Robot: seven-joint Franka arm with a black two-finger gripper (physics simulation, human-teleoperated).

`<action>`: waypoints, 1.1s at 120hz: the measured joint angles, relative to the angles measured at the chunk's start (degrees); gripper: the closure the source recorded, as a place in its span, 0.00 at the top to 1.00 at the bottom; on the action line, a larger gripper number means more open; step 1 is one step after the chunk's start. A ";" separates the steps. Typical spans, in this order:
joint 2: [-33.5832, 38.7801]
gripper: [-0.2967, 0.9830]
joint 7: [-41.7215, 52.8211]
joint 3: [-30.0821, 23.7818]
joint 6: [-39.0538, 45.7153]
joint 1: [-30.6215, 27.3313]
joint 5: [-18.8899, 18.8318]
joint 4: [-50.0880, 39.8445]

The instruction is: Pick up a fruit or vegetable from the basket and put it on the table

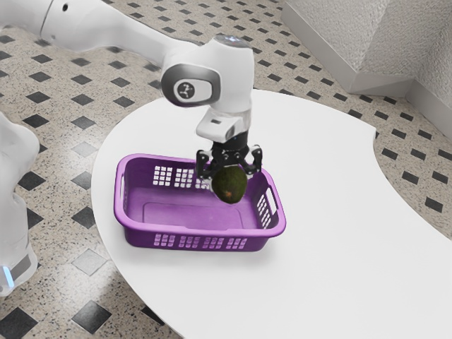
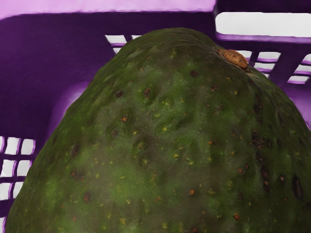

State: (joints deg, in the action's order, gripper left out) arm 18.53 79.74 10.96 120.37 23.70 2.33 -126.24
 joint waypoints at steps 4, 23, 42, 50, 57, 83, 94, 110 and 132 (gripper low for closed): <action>-0.62 0.55 -0.01 -0.20 -0.32 0.08 -0.37 2.20; -9.41 0.55 -0.03 -3.62 -1.26 0.29 -1.62 16.39; -22.93 0.56 -0.05 -6.96 -1.50 0.72 -2.15 28.94; -27.92 0.55 -0.07 -8.15 -1.50 0.63 -2.21 33.22; -31.77 0.55 -0.07 -8.77 -1.49 0.51 -2.25 36.82; -39.93 0.55 -0.04 -9.58 -1.28 0.04 -2.18 44.70; -42.51 0.55 0.00 -9.63 -1.21 -0.30 -2.19 47.52; -43.39 0.58 0.03 -9.64 -0.54 -0.42 -2.25 48.35; -43.22 0.72 -0.21 -10.97 -0.23 -0.77 -1.99 48.44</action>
State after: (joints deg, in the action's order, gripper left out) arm -24.68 79.53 -0.02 120.14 22.93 0.34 -77.80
